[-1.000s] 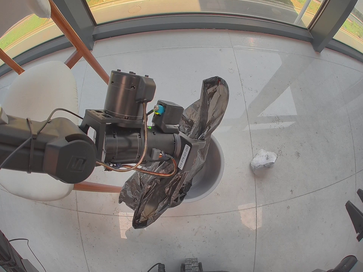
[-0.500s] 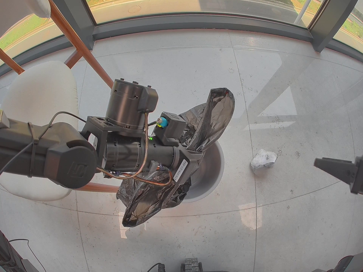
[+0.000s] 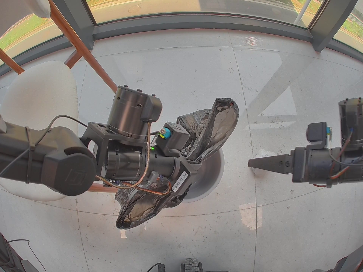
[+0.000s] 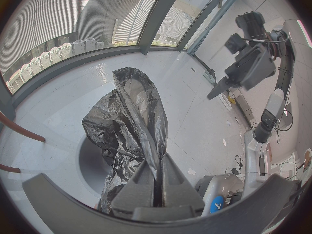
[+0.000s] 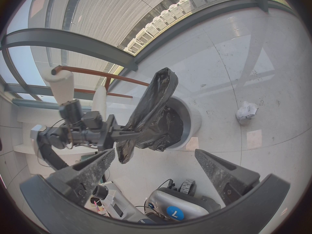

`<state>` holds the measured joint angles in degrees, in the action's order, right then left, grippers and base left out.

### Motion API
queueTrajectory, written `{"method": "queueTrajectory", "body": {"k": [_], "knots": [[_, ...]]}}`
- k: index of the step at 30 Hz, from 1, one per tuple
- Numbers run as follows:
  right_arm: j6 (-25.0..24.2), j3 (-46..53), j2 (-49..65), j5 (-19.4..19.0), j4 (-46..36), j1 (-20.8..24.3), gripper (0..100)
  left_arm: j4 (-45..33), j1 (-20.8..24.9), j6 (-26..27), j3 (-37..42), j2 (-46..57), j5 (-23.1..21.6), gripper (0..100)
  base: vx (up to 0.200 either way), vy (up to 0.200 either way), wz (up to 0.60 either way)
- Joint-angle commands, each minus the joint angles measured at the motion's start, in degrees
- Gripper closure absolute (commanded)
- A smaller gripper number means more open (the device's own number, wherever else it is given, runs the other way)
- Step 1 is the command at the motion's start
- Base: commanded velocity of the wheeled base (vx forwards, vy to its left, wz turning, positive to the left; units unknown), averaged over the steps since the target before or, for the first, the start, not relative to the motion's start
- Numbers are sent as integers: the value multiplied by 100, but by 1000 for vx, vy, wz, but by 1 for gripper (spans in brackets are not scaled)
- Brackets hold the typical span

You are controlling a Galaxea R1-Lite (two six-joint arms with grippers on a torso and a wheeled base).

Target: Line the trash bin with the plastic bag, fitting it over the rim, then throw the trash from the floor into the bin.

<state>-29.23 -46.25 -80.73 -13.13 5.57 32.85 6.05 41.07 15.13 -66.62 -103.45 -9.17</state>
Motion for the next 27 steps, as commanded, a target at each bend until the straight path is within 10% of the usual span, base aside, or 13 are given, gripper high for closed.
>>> {"method": "queueTrajectory", "body": {"k": [1, 27], "knots": [[-30, -552, -910, 126, 5, 28, 0, 2, 68, -1, 26, 27, 11, 100, 0, 0, 0], [-56, -2485, -2650, 917, 5, -104, 0, 55, 77, -28, 193, 88, 135, 100, 0, 0, 0]]}}
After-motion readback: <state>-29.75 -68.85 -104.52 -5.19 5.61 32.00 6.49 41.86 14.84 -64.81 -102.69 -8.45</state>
